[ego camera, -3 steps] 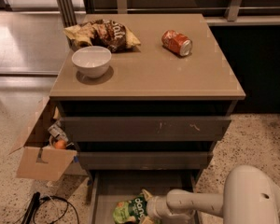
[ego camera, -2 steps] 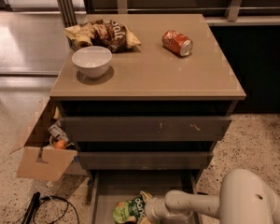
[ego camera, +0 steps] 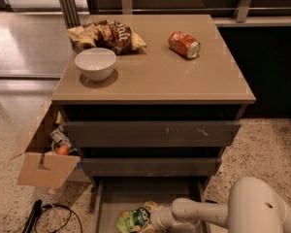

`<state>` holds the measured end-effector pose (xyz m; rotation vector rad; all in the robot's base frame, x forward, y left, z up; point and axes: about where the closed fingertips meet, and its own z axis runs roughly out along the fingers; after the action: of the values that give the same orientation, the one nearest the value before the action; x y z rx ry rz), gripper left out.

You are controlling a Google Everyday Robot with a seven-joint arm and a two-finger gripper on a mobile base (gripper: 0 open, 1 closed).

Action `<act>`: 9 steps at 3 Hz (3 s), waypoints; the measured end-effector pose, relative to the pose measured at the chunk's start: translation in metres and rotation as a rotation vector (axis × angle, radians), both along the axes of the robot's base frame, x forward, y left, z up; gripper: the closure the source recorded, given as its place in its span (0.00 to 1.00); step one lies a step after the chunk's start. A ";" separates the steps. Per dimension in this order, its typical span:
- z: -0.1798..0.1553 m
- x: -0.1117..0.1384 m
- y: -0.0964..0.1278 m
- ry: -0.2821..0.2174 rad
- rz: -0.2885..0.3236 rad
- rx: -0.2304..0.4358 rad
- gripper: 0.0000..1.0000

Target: Pick green rice chip bag from bottom drawer and place on counter

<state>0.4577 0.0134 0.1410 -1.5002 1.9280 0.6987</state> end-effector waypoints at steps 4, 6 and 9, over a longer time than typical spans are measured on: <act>0.000 0.000 0.000 0.001 0.000 0.001 1.00; 0.044 -0.010 -0.005 -0.015 0.021 0.042 1.00; 0.182 -0.019 -0.038 -0.139 0.098 0.130 1.00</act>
Offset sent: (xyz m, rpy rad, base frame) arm 0.0000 0.0000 0.0000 0.0000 0.0000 0.0000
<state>0.4385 -0.0243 0.3235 -1.5284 1.6828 0.7279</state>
